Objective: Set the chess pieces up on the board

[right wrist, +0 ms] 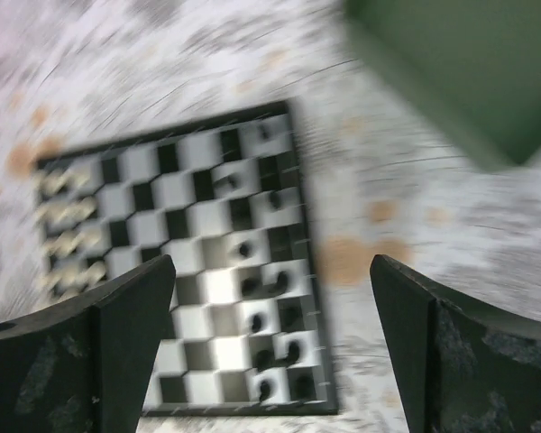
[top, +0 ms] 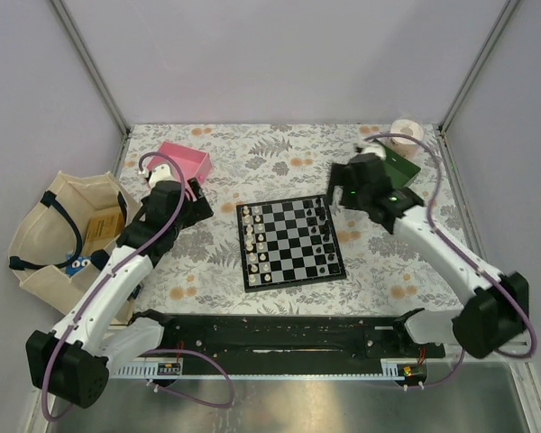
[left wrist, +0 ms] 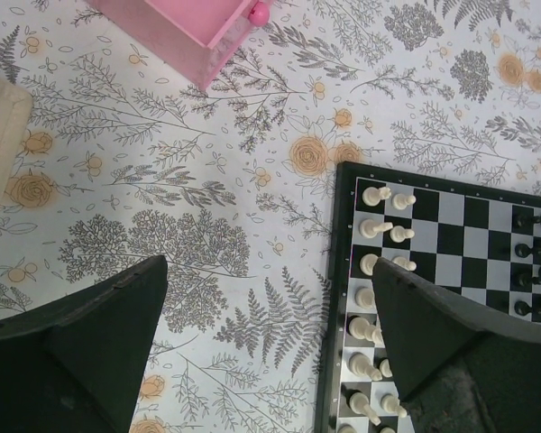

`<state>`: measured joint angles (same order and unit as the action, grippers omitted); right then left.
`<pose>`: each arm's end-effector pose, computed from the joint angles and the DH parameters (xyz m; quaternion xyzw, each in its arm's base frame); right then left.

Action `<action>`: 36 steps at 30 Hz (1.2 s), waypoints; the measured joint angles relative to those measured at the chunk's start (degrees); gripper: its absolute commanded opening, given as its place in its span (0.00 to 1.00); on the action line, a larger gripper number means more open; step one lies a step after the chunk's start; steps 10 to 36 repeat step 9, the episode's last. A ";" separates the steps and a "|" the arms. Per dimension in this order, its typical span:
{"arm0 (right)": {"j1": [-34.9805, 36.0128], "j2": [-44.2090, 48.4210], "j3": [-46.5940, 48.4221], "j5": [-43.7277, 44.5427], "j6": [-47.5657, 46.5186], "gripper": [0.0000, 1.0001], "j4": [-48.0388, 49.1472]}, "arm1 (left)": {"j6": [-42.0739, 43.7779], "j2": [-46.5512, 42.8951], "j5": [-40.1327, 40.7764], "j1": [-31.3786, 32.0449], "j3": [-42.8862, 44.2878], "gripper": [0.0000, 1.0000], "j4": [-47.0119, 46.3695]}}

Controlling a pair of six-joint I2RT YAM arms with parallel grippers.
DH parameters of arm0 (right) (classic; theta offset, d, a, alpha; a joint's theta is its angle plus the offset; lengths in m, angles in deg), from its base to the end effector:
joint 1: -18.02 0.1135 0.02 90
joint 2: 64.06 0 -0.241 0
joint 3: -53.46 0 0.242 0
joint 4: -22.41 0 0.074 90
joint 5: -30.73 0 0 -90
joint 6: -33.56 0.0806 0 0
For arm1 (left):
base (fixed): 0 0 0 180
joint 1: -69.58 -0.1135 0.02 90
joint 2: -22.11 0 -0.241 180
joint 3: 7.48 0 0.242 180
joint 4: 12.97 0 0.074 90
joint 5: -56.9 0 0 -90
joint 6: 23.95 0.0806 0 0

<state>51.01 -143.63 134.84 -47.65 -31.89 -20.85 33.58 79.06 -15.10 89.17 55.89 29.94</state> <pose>0.2881 0.1676 0.2569 -0.0252 0.9075 0.1160 0.4029 0.2440 -0.0604 0.2530 -0.1689 0.8685 -0.0696 0.4608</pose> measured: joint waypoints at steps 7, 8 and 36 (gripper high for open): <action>-19.56 17.03 -13.09 13.79 -0.22 1.00 0.70 | -0.66 -0.59 1.84 0.00 -0.44 0.99 -1.66; -20.17 18.95 -15.56 16.85 -0.28 0.99 1.55 | -0.66 -0.68 2.01 0.00 -0.59 0.99 -2.27; -20.33 20.44 -17.73 19.39 -0.37 0.99 2.45 | -0.63 -0.85 2.10 0.00 -0.83 0.99 -2.93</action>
